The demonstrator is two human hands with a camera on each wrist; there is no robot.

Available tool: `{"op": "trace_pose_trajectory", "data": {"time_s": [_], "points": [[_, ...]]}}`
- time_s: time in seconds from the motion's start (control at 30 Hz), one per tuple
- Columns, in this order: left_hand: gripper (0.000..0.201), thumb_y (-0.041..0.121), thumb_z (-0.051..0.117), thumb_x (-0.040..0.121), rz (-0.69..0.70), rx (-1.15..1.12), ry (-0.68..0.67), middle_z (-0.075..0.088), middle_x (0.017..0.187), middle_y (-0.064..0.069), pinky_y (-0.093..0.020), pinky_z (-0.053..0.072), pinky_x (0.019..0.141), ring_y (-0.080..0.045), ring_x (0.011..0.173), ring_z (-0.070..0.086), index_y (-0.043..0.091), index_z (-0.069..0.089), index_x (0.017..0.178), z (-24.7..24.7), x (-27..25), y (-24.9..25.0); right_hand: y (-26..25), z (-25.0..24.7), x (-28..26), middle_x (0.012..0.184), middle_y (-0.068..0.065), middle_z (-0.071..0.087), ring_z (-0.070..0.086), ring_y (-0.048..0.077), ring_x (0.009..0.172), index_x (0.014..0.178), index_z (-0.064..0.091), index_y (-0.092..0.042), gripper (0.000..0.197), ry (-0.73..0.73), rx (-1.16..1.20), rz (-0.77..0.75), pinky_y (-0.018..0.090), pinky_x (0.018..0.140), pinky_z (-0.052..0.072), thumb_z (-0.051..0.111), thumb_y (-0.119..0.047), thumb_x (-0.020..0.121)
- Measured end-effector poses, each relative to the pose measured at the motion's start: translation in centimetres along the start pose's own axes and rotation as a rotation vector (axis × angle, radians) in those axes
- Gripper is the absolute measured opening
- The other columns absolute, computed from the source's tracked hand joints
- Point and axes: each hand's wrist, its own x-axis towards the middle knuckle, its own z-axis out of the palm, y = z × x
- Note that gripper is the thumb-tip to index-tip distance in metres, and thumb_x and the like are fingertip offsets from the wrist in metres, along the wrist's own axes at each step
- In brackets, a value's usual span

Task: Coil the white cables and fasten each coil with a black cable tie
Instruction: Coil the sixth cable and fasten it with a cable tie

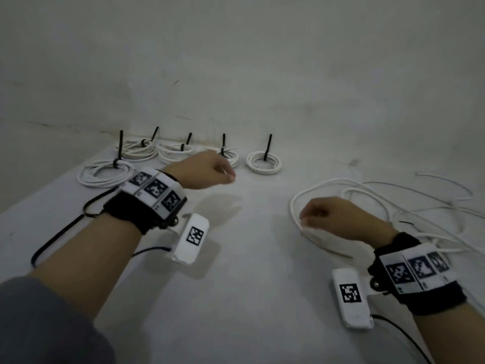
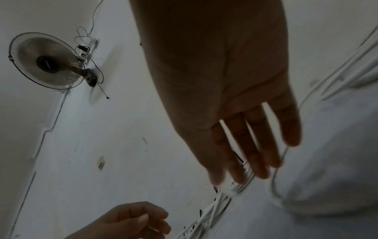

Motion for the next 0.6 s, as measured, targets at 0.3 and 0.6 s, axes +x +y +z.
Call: {"op": "trace_pose_trajectory", "data": {"time_s": [0.3, 0.6], "points": [[0.039, 0.041, 0.047, 0.096, -0.213, -0.162, -0.351, 0.069, 0.100, -0.003, -0.025, 0.048, 0.074, -0.015, 0.084, 0.065, 0.009, 0.064, 0.110, 6.9, 0.1, 8.7, 1.7, 0.7, -2.7, 0.070, -0.011, 0.058, 0.055, 0.003, 0.064, 0.080, 0.063, -0.023, 0.017, -0.050, 0.003, 0.016, 0.008, 0.057, 0.039, 0.072, -0.010, 0.076], [0.026, 0.026, 0.044, 0.100, -0.164, -0.795, 0.024, 0.063, 0.075, -0.002, -0.027, 0.055, 0.071, -0.009, 0.062, 0.065, 0.010, 0.055, 0.082, 9.2, -1.0, 11.6, 0.9, 0.3, -3.0, 0.090, -0.009, 0.061, 0.056, 0.001, 0.075, 0.097, 0.064, -0.020, 0.018, 0.557, 0.408, -0.212, 0.009, 0.068, 0.042, 0.070, -0.012, 0.083]]}}
